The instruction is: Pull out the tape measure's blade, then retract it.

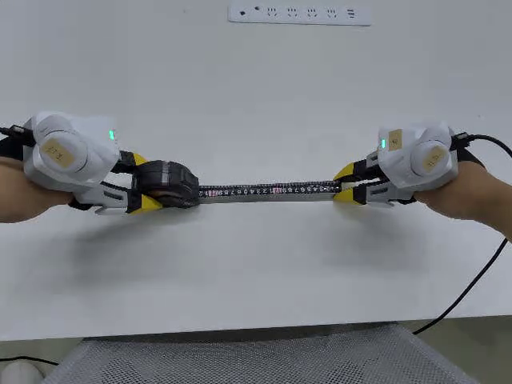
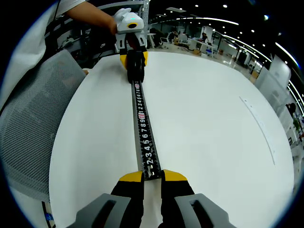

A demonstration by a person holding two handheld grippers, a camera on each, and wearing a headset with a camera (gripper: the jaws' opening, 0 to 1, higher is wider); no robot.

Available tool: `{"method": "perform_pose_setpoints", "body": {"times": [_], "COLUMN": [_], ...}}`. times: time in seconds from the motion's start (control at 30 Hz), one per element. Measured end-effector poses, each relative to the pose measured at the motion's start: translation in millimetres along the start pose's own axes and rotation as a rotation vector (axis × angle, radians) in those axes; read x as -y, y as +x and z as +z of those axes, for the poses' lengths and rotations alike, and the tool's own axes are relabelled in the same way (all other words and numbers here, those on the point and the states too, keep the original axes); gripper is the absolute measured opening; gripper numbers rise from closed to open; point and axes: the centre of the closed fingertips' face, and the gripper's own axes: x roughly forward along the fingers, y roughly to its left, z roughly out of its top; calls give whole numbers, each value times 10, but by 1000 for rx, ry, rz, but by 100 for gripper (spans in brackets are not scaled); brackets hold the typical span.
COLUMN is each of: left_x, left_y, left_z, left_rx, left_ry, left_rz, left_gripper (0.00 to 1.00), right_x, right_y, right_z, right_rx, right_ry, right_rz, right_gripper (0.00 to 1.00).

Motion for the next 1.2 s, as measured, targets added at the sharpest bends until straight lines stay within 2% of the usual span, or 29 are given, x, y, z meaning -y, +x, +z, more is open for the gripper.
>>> {"method": "perform_pose_setpoints", "body": {"times": [0.13,0.4,0.5,0.73,0.93,0.97,1.2], "left_x": [-2,-7,-7,-7,-14,-14,-18], "left_y": [0,1,1,-1,-4,-4,-6], "left_z": [2,7,7,10,15,16,10], "left_rx": [3,2,-2,-9,-8,-7,-14], "left_ry": [-5,-7,-6,0,-33,-29,-28], "left_rz": [4,7,7,16,20,19,25], "left_gripper": [27,27,27,27,28,28,28], "right_x": [-11,12,-17,-14,9,11,5], "right_y": [-45,-98,-107,-102,-96,-94,-94], "right_z": [-77,-122,-135,-124,-116,-115,-117], "right_rx": [-10,-21,-31,-30,-28,-28,-39], "right_ry": [4,8,-3,-1,6,24,-2], "right_rz": [-4,-12,2,6,4,5,10], "right_gripper": [9,9,10,11,11,11,12]}}
